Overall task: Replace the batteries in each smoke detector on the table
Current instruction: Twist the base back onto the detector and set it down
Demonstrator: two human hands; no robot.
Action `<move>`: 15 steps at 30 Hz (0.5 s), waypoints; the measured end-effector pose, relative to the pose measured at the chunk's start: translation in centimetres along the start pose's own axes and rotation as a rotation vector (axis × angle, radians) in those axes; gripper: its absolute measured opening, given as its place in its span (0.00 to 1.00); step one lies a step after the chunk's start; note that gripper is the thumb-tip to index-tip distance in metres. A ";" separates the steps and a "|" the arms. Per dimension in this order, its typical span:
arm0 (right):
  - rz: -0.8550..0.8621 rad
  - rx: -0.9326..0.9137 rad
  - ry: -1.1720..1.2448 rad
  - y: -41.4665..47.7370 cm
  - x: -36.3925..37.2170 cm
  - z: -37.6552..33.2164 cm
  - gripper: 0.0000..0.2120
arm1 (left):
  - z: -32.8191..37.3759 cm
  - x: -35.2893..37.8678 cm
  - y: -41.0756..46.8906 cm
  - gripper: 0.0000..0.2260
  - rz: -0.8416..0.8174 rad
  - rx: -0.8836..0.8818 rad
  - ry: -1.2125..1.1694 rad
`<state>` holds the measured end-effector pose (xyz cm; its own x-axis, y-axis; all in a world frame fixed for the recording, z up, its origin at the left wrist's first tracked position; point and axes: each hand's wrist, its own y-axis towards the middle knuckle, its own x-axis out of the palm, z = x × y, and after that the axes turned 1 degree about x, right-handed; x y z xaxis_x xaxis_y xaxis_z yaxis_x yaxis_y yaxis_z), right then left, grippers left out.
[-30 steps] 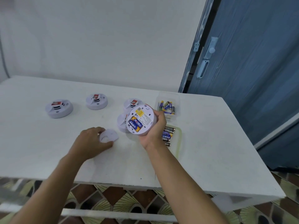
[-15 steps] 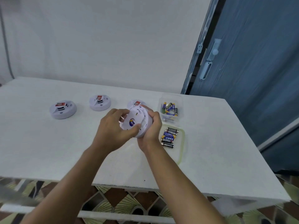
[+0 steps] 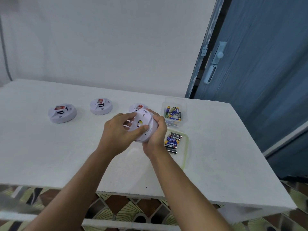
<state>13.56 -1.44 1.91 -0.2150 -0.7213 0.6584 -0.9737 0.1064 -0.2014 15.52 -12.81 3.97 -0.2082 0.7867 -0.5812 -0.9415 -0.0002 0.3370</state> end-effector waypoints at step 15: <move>-0.052 -0.030 -0.002 0.4 -0.3 -0.9 0.16 | -0.1 0.6 0.4 0.26 -0.076 -0.015 -0.008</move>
<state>13.20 -0.60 2.33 -0.1638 -0.7275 0.6663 -0.9854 0.0889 -0.1451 15.03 -12.36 3.65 -0.1341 0.7894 -0.5990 -0.9583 0.0507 0.2813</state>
